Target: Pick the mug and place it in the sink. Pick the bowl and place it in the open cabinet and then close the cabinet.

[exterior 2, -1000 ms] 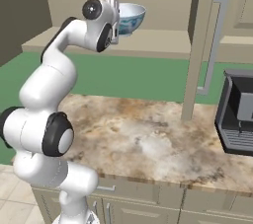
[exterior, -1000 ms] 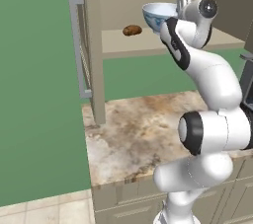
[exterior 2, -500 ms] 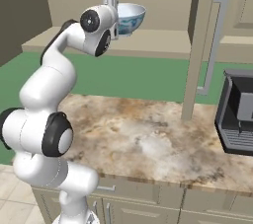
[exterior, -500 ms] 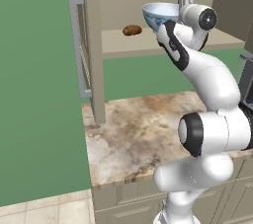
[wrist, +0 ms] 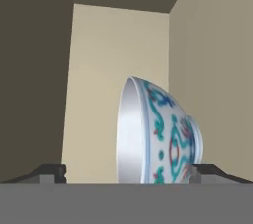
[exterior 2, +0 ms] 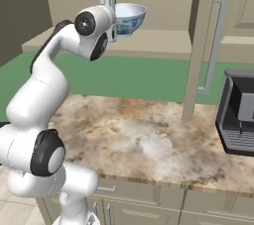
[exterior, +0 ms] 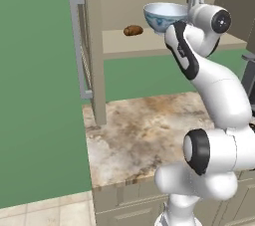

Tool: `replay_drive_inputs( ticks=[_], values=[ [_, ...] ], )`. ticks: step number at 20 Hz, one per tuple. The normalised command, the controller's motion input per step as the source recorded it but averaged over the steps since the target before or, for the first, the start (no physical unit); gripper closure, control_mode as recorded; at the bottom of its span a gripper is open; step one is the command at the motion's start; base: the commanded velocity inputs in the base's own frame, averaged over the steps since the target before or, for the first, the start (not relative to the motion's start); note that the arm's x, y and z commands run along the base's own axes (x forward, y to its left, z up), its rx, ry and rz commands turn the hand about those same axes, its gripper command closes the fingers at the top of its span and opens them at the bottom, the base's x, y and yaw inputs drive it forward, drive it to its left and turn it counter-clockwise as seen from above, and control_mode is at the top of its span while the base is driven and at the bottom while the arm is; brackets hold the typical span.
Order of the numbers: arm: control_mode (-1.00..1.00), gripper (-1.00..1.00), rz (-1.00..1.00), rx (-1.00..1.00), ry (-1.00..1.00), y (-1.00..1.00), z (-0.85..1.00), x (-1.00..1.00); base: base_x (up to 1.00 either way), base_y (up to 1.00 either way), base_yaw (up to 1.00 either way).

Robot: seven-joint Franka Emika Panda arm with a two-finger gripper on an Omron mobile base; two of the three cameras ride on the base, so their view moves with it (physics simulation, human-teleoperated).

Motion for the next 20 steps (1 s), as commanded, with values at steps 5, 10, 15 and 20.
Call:
replay_drive_inputs(
  ticks=[5, 10, 15, 20],
  values=[
    [-1.0, -1.0, 0.0, 0.0, 0.01, 0.0, 0.11, -0.7, 0.0, 0.0, 0.0],
    [-1.0, -1.0, 0.0, 0.0, 0.05, -0.01, 0.01, -0.79, 0.0, 0.0, 0.0],
    [-1.0, -1.0, 0.0, 0.01, 0.1, 0.0, 0.0, -0.86, 0.0, 0.0, 0.0],
    [-1.0, -1.0, 0.0, 0.0, 0.12, 0.0, 0.0, -0.89, 0.0, 0.0, 0.0]
  ],
)
